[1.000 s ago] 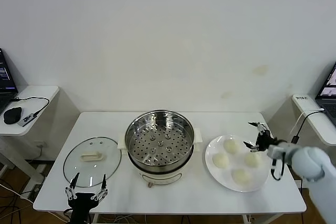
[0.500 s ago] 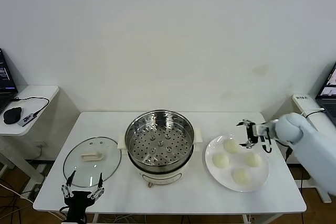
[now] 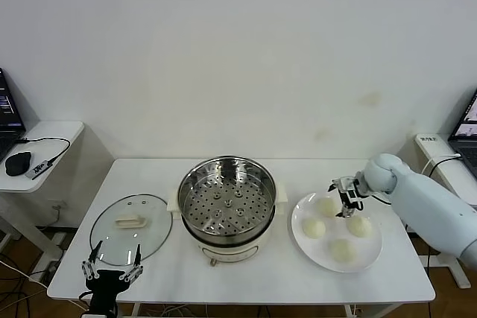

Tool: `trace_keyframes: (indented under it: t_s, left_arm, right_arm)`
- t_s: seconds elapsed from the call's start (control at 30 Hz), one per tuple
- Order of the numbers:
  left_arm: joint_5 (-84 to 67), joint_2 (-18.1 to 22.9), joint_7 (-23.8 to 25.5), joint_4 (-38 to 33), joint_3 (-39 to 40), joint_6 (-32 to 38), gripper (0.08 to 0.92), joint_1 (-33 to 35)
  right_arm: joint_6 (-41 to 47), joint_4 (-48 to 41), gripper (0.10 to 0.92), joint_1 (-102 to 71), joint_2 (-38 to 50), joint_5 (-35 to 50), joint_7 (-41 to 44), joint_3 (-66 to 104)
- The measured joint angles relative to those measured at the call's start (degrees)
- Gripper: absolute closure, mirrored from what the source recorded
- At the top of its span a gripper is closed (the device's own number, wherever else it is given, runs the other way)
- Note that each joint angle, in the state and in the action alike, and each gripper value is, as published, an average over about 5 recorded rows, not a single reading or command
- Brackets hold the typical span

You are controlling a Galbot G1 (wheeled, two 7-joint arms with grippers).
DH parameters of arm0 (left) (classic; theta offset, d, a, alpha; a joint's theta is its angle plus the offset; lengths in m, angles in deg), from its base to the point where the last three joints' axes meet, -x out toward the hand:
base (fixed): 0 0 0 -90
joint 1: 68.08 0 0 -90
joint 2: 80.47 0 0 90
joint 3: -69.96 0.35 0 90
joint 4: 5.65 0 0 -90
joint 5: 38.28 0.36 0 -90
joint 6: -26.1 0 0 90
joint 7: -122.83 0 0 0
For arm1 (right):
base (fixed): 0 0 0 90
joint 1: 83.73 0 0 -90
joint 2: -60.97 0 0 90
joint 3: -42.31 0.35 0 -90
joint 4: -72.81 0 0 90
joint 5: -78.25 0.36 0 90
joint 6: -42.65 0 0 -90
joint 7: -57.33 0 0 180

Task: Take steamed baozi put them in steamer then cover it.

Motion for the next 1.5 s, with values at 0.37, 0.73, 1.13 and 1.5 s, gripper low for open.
trace_keyframes:
  t_s: [0.37, 0.73, 1.13, 1.5]
  left_arm:
    - [0.3, 0.0, 0.0, 0.2, -0.2, 0.0, 0.177, -0.2]
    - [0.5, 0.3, -0.2, 0.0, -0.3, 0.0, 0.177, 0.0]
    - [0.6, 0.1, -0.2, -0.3, -0.3, 0.1, 0.177, -0.2]
    - [0.2, -1.0, -0.2, -0.2, 0.2, 0.0, 0.177, -1.1]
  right_arm:
    - [0.5, -3.1, 0.314, 1.1, -2.3, -0.8, 0.5, -2.1]
    - [0.4, -3.5, 0.378, 2.3, -2.4, -0.5, 1.4, -3.4]
    - [0.9, 0.5, 0.389, 6.3, 1.0, 3.3, 2.7, -5.6]
    - [2.7, 8.8, 0.389, 19.3, 5.8, 14.1, 3.3, -13.3]
